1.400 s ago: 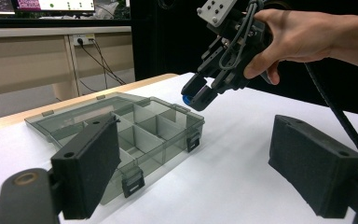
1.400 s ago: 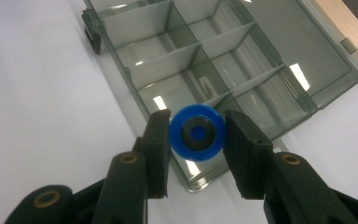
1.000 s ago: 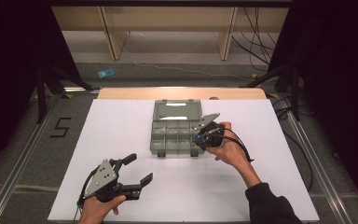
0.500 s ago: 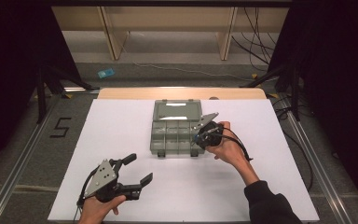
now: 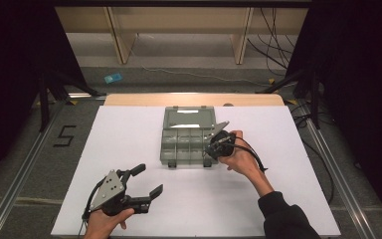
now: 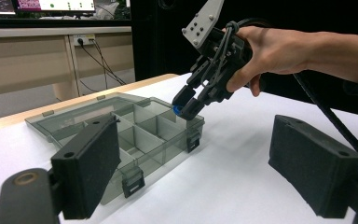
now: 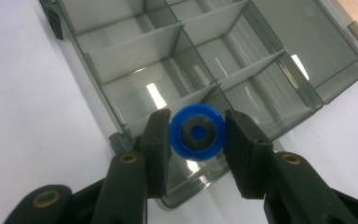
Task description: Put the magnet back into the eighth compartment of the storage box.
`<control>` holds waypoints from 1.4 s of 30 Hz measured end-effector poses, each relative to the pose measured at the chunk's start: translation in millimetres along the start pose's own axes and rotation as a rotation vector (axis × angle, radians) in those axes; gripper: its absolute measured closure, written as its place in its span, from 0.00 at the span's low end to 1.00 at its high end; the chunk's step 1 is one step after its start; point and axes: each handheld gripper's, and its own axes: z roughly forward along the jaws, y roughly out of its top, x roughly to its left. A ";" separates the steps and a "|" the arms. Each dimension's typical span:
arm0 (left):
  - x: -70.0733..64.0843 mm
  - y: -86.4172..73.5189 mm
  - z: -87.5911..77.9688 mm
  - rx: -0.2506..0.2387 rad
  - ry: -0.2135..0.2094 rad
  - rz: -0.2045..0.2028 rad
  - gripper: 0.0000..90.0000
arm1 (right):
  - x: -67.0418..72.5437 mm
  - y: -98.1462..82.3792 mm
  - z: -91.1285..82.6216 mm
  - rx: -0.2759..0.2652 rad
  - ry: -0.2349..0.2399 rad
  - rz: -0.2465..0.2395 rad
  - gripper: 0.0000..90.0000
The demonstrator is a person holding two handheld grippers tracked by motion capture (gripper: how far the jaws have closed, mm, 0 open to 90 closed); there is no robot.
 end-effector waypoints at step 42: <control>-0.1 0.3 -0.2 -0.001 0.000 0.003 0.18 | 8.8 1.7 -33.1 -0.125 -0.007 0.116 0.36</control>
